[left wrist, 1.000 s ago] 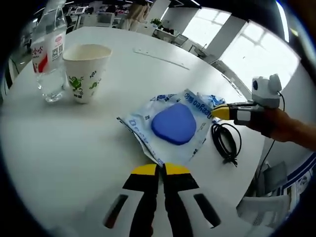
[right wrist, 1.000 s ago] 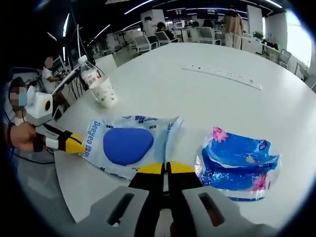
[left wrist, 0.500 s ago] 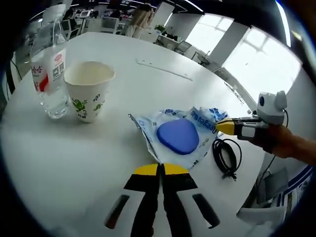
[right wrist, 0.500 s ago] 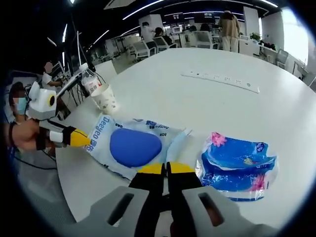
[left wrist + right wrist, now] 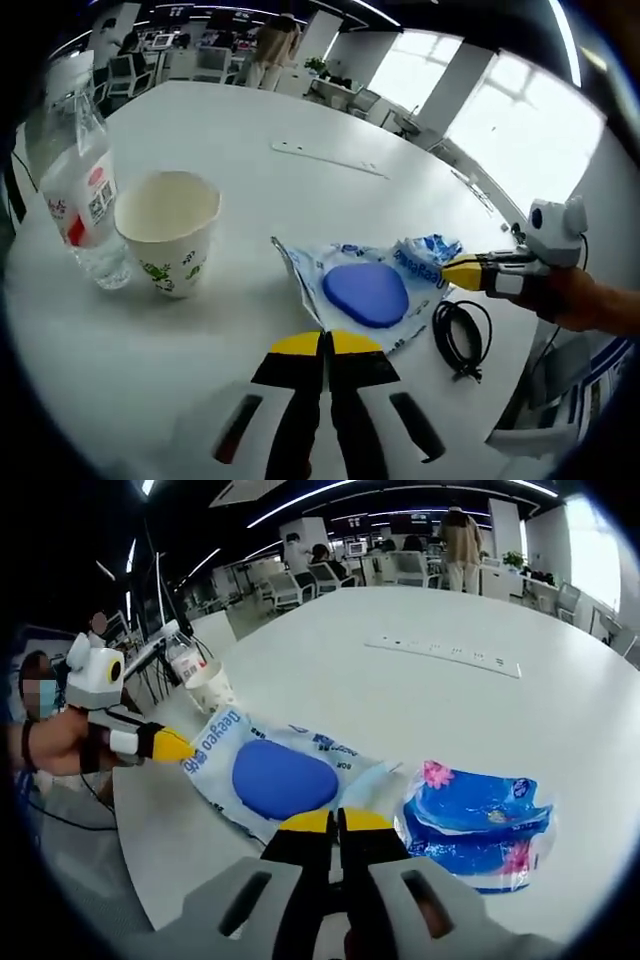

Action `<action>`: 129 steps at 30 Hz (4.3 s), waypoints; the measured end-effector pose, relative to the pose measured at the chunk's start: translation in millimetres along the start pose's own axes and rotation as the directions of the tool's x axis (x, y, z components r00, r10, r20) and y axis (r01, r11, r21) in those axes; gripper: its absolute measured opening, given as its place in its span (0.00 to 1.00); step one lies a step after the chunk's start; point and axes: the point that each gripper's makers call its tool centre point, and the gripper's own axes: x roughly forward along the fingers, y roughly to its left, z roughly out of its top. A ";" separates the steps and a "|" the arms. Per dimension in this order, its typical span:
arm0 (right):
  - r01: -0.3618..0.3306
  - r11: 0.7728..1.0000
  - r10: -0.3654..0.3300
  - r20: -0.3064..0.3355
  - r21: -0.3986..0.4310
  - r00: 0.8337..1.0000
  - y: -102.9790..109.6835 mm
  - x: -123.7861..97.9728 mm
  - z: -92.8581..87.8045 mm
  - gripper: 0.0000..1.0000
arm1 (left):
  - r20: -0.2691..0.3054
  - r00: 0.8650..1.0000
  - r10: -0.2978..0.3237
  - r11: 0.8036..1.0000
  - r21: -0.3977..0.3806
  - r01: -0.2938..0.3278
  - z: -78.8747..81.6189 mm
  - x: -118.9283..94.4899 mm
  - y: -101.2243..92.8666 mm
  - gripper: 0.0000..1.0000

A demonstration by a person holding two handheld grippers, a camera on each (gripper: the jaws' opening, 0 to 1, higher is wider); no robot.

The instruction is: Arrange the tabletop items into an orderly group along one side of the table until the central work area is clear of visible clutter.

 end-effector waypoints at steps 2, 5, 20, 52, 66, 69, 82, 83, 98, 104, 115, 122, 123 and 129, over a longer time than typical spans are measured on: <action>0.002 1.000 -0.002 0.003 0.007 1.000 -0.1 0.9 0.7 0.00 | 0.001 1.000 0.003 1.000 0.004 -0.003 3.3 0.8 1.7 0.00; 0.008 1.000 -0.008 0.008 0.021 1.000 0.0 3.2 2.7 0.00 | 0.003 1.000 0.009 1.000 0.005 -0.009 7.2 2.8 6.1 0.00; 0.018 0.999 -0.020 0.044 0.051 0.999 5.9 15.1 19.2 0.00 | 0.036 0.997 0.063 0.997 -0.041 -0.061 25.7 11.6 30.0 0.00; 0.031 0.995 -0.032 0.011 0.098 0.999 9.9 30.1 0.4 0.00 | 0.020 0.990 0.143 0.981 -0.137 -0.138 7.3 17.7 56.3 0.00; 0.053 0.990 -0.053 -0.005 0.131 0.999 3.6 27.8 -6.6 0.00 | 0.015 0.989 0.144 0.983 -0.114 -0.141 7.3 17.2 57.9 0.00; 0.056 0.990 -0.055 -0.008 0.131 0.998 3.0 28.3 -7.4 0.00 | 0.015 0.990 0.142 0.983 -0.116 -0.140 7.7 17.7 58.2 0.00; 0.068 0.988 -0.066 -0.024 0.142 0.998 -0.2 27.1 -11.2 0.01 | 0.011 0.990 0.142 0.985 -0.105 -0.140 8.1 16.9 58.3 0.00; 0.071 0.987 -0.068 -0.025 0.141 0.997 -0.4 26.7 -11.2 0.01 | 0.010 0.990 0.142 0.985 -0.103 -0.141 8.3 17.0 58.7 0.00; 0.075 0.983 -0.073 -0.019 0.165 0.997 -1.7 19.7 -12.4 0.09 | 0.009 0.990 0.139 0.987 -0.078 -0.138 7.9 10.2 55.7 0.06; 0.077 0.984 -0.077 -0.007 0.163 0.997 -3.5 14.1 -10.9 0.09 | 0.008 0.990 0.143 0.987 -0.071 -0.143 5.7 4.9 55.7 0.08; 0.079 0.984 -0.082 0.012 0.159 0.997 -14.1 -0.1 -9.7 0.11 | 0.024 0.989 0.145 0.987 -0.074 -0.142 7.0 -7.0 55.5 0.09; 0.083 0.985 -0.087 0.020 0.149 0.996 -19.7 -10.3 -11.2 0.12 | 0.025 0.989 0.146 0.987 -0.077 -0.144 0.3 -15.0 53.3 0.09; 0.086 0.985 -0.090 0.022 0.150 0.996 -21.7 -12.8 -11.3 0.12 | 0.024 0.989 0.146 0.987 -0.075 -0.143 -1.1 -16.7 53.0 0.09; 0.098 0.983 -0.104 0.029 0.157 0.994 -29.5 -24.0 -14.2 0.12 | 0.026 0.989 0.143 0.988 -0.067 -0.141 -5.7 -25.2 50.3 0.10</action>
